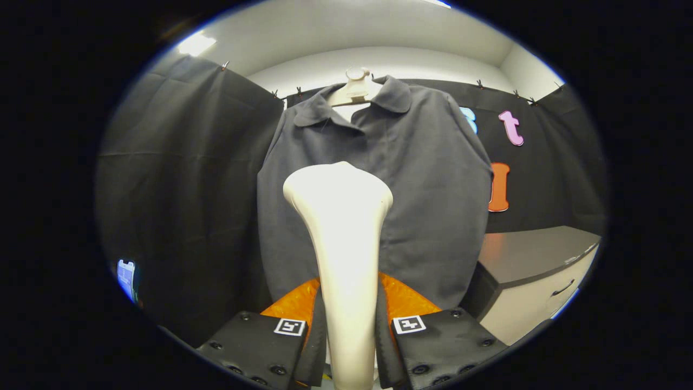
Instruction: Iron the clothes twice with a garment steamer, once on the left side and once on the right side.
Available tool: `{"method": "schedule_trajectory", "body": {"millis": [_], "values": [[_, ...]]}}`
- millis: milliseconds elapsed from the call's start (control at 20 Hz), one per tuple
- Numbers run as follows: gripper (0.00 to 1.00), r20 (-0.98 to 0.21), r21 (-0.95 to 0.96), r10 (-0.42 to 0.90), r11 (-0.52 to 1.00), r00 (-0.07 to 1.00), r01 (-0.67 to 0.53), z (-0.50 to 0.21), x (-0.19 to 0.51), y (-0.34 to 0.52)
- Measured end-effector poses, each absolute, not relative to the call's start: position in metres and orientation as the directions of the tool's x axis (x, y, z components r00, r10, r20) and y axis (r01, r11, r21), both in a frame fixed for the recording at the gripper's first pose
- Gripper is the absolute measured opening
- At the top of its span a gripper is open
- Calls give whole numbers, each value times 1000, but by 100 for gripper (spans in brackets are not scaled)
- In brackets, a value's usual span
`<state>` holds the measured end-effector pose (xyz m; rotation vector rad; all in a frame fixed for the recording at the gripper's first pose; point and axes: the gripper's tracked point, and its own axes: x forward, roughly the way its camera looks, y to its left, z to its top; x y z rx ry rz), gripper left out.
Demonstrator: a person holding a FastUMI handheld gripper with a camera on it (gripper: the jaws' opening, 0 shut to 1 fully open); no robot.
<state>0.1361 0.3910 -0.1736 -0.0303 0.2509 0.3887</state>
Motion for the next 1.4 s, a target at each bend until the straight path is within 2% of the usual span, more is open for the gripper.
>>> {"method": "schedule_trajectory", "body": {"millis": [300, 600, 1400], "values": [[45, -166, -36, 240, 968, 956, -249, -135, 144, 325], [45, -138, -38, 162, 985, 977, -169, -132, 138, 297], [45, -133, -18, 162, 986, 978, -165, -139, 137, 303]]}}
